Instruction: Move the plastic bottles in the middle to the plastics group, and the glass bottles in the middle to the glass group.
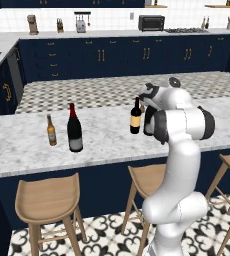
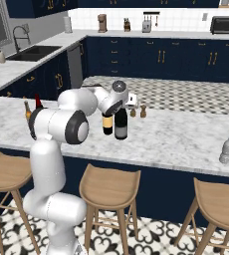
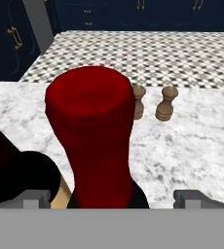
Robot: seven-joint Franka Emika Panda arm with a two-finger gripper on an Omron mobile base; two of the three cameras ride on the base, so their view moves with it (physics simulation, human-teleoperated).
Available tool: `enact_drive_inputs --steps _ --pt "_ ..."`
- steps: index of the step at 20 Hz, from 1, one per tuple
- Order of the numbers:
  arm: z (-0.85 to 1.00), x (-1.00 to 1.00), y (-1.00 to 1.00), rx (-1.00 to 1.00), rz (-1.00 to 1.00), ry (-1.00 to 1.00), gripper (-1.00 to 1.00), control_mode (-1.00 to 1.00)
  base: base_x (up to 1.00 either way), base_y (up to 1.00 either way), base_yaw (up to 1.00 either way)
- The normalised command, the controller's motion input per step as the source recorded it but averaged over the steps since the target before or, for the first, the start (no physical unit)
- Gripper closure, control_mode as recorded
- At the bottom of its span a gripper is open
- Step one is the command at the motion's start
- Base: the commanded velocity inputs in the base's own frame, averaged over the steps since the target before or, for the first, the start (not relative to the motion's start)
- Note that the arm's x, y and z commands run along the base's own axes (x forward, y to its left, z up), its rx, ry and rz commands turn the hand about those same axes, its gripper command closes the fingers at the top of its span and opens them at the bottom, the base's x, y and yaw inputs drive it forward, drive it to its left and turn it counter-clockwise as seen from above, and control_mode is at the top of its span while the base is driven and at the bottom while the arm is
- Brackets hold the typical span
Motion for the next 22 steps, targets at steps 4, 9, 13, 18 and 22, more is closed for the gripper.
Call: enact_drive_inputs --steps 4,9,13,18,22 --pt "-0.01 0.15 0.00 0.00 0.02 0.00 -1.00 -1.00 0.00 0.00 0.00" --pt "0.00 0.12 0.00 0.00 0.01 0.00 -1.00 -1.00 0.00 0.00 0.00" --pt "0.00 0.00 0.00 0.00 0.00 0.00 -1.00 -1.00 0.00 0.00 0.00" --pt "0.00 0.00 0.00 0.00 0.00 0.00 1.00 -1.00 0.00 0.00 0.00" --pt "0.05 -0.13 0.00 0.00 0.00 -0.02 1.00 -1.00 0.00 0.00 0.00"
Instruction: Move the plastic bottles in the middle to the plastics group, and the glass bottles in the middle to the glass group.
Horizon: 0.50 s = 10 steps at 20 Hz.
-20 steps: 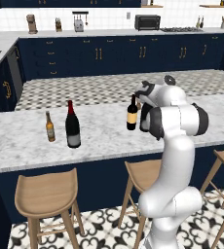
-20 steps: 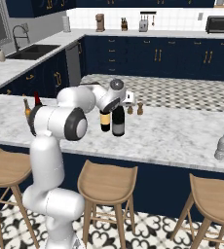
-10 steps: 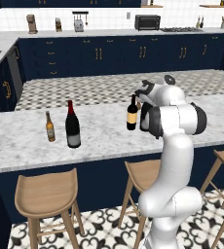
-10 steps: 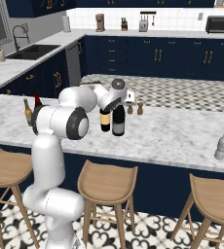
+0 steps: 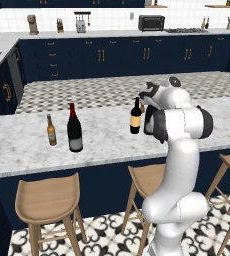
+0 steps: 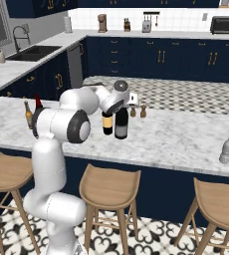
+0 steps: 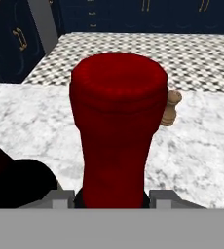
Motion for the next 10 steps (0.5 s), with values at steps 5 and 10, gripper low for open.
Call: enact_drive_inputs --steps 5,10 --pt "0.15 -0.72 0.02 0.00 0.00 -0.06 1.00 -1.00 0.00 0.00 0.00" --pt "0.11 -0.90 0.22 0.00 0.03 -0.01 1.00 -1.00 0.00 0.00 0.00"
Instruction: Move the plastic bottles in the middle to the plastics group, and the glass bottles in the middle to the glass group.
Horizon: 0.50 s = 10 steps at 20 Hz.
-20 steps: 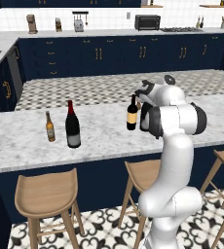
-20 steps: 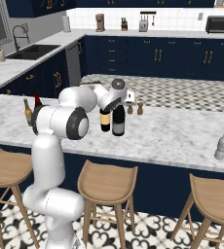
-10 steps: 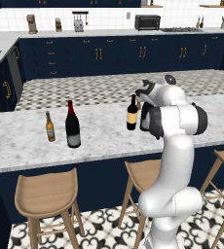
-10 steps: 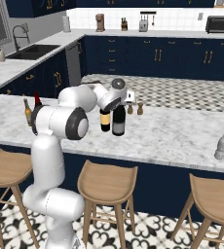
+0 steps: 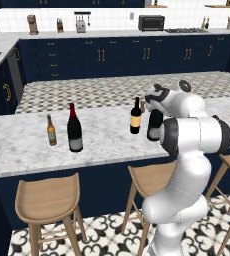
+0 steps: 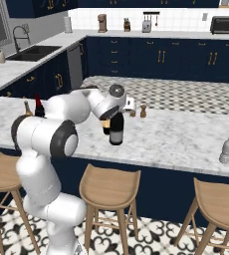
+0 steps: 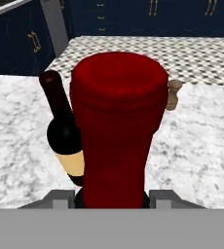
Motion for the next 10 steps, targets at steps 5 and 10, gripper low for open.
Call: enact_drive_inputs --steps 5,10 --pt "0.00 -0.55 0.67 0.00 0.15 -0.01 1.00 -1.00 0.00 0.00 0.00" --pt "0.03 -0.02 0.88 -0.01 0.15 -0.08 1.00 -1.00 0.00 0.00 0.00"
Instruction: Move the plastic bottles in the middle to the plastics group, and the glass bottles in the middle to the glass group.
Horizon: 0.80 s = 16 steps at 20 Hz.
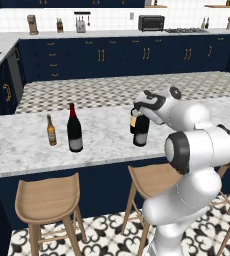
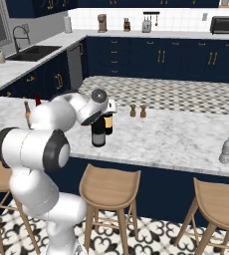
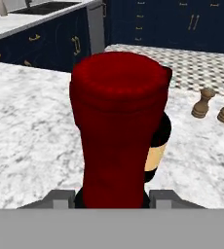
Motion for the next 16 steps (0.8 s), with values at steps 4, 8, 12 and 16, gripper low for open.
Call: enact_drive_inputs --steps 4,8,12,16 --pt "0.00 0.00 1.00 0.00 0.18 -0.12 1.00 -1.00 0.00 0.00 0.00" --pt "0.00 0.02 0.99 0.00 0.18 -0.14 1.00 -1.00 0.00 0.00 0.00" --pt "0.00 0.12 0.84 0.00 0.18 -0.09 1.00 -1.00 0.00 0.00 0.00" --pt "-0.06 0.07 0.68 0.00 0.17 -0.01 1.00 -1.00 0.00 0.00 0.00"
